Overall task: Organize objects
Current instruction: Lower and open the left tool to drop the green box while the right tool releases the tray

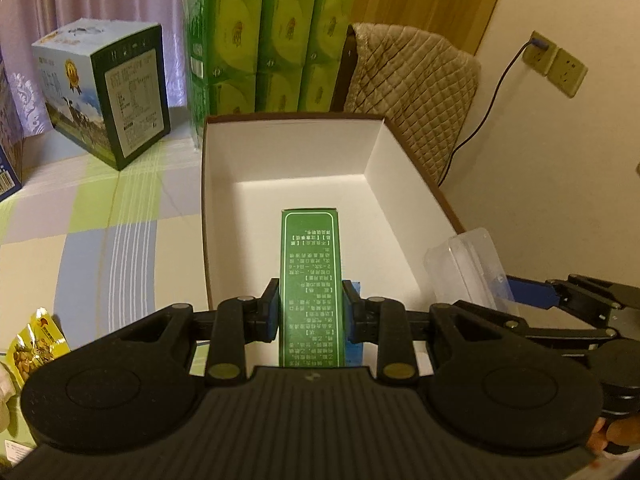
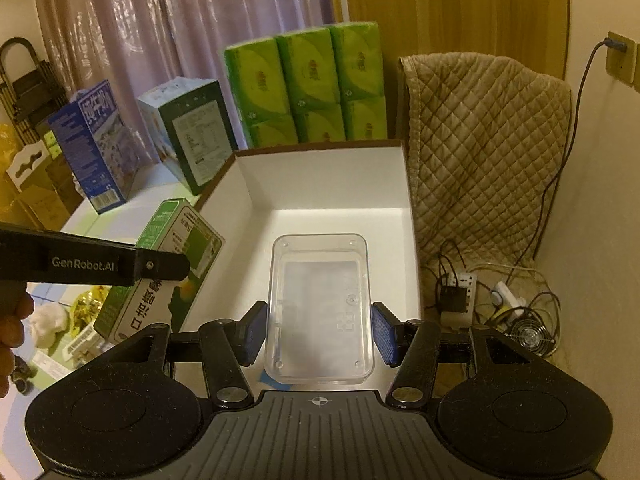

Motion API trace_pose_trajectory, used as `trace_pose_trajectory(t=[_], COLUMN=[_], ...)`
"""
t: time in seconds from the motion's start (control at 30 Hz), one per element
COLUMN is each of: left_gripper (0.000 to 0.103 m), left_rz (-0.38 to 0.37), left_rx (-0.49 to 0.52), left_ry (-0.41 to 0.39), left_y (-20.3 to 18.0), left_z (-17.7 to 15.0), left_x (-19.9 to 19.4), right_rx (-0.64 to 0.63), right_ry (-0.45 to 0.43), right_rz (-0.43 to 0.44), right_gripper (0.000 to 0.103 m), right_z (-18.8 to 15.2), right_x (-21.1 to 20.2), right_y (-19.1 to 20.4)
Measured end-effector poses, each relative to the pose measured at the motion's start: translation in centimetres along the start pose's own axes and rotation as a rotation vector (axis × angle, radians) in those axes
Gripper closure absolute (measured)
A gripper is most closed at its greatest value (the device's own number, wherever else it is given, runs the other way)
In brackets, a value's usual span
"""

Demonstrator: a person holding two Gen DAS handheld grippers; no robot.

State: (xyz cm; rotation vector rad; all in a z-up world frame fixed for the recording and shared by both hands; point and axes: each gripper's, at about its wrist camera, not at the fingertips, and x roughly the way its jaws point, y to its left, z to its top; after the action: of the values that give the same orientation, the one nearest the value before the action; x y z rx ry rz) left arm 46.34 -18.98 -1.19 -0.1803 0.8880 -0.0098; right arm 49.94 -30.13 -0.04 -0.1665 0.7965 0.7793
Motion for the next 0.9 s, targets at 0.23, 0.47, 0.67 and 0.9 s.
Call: trace_pose_trajectory(t=[0.23,0.47,0.67,0.9], left_gripper=[0.078,0.077,0.077,0.073], left_rz=[0.027,0.064,0.079,0.083], left_rx=[0.005,0.005,0.005,0.011], left_ry=[0.058,0.111,0.139,0.131], left_y=[-0.7,-1.6,-2.0,-2.1], left_z=[-0.5,-1.8,-2.4,-2.2], left_x=[2.8,5.9,7.8,8.6], right_rx=[0.001,-0.003,-0.008,-0.014], right_ry=[0.052,0.073,0.085,0.087], right_rz=[-0.009,-0.018,-0.013,-0.015], right_gripper=[0.051,0.051,0.051,0.051], right_z=[-0.5,-0.5,-0.3,-0.1], right_x=[1.9,2.8,3.4,4.0], right_y=[-1.1,-2.2,-2.7,-3.0])
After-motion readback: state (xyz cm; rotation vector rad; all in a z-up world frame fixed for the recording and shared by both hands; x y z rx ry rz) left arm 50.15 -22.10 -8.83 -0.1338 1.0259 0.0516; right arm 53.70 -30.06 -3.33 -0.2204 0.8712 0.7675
